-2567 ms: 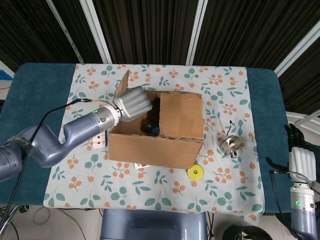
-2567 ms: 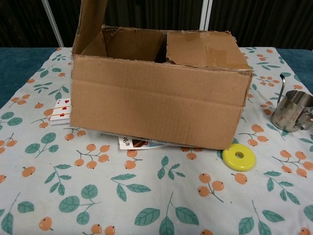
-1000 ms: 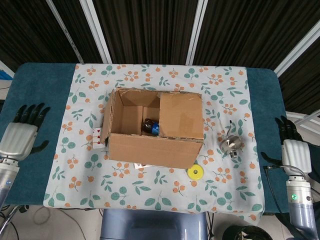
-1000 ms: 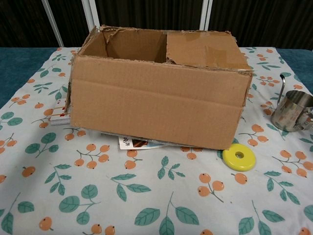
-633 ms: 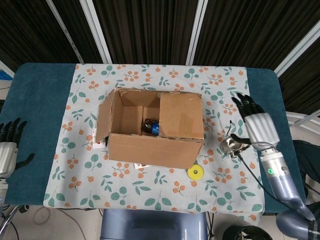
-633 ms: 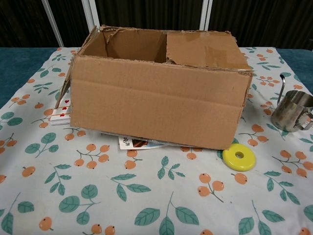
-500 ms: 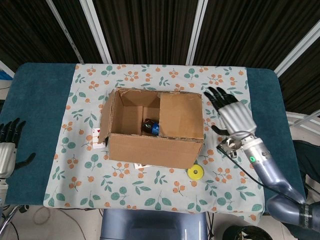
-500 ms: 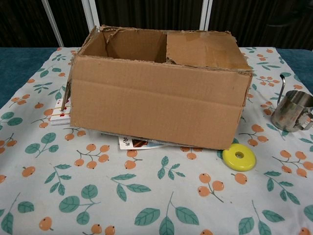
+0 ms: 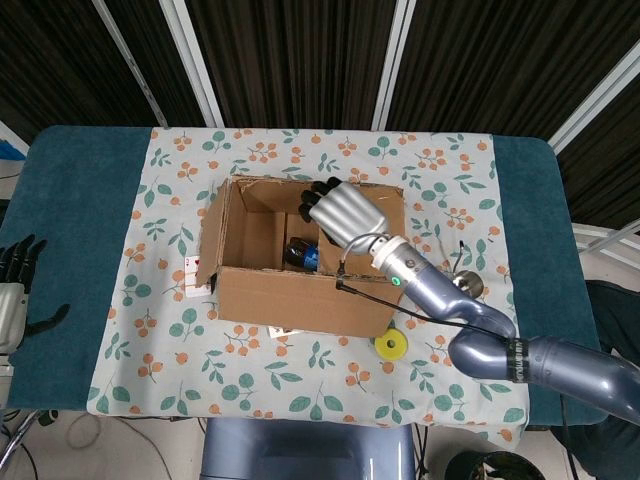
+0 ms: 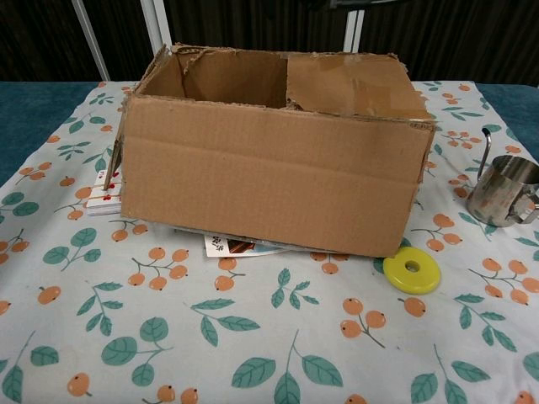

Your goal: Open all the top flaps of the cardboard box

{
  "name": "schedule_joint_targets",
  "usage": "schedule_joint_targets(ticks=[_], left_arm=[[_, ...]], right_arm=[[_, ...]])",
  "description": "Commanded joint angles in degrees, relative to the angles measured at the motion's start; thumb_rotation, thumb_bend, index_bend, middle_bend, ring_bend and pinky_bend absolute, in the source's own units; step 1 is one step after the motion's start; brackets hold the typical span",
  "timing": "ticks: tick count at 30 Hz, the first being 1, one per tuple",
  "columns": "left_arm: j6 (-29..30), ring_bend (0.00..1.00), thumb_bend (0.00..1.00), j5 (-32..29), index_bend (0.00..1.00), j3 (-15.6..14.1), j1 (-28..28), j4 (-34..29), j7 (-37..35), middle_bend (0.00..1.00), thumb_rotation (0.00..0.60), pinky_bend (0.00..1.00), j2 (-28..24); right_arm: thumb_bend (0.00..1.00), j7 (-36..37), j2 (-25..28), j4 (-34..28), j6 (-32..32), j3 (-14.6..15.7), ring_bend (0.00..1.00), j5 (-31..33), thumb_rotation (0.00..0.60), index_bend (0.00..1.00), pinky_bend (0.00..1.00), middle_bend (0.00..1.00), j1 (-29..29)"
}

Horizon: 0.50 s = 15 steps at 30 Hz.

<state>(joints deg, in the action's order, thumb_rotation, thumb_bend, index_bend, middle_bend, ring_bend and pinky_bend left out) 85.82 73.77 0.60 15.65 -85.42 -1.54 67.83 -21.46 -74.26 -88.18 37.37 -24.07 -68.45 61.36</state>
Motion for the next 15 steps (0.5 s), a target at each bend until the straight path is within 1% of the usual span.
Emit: schedule_joint_targets(ticks=[1, 9, 15], left_arm=[[-0.5, 0.00, 0.18, 0.1, 0.00, 0.4, -0.2, -0.1, -0.4, 0.00, 0.600, 0.00, -0.1], [-1.8, 0.00, 0.19, 0.2, 0.00, 1.6, -0.7, -0.4, -1.3, 0.00, 0.600, 0.00, -0.2], [-2.5, 0.00, 0.19, 0.3, 0.00, 2.3, -1.0, -0.5, -1.7, 0.00, 0.600, 0.00, -0.3]], right_arm=[[1.00, -0.7, -4.2, 4.6, -3.2, 1.5, 0.27, 1.2, 0.600, 0.49, 0.33, 0.34, 3.8], [1.00, -0.4, -10.0, 11.7, -6.0, 3.5, 0.27, 2.2, 0.600, 0.49, 0.33, 0.34, 8.9], [1.00, -0.2, -12.6, 16.5, -8.3, 5.7, 0.27, 1.4, 0.600, 0.49, 0.33, 0.34, 11.4]])
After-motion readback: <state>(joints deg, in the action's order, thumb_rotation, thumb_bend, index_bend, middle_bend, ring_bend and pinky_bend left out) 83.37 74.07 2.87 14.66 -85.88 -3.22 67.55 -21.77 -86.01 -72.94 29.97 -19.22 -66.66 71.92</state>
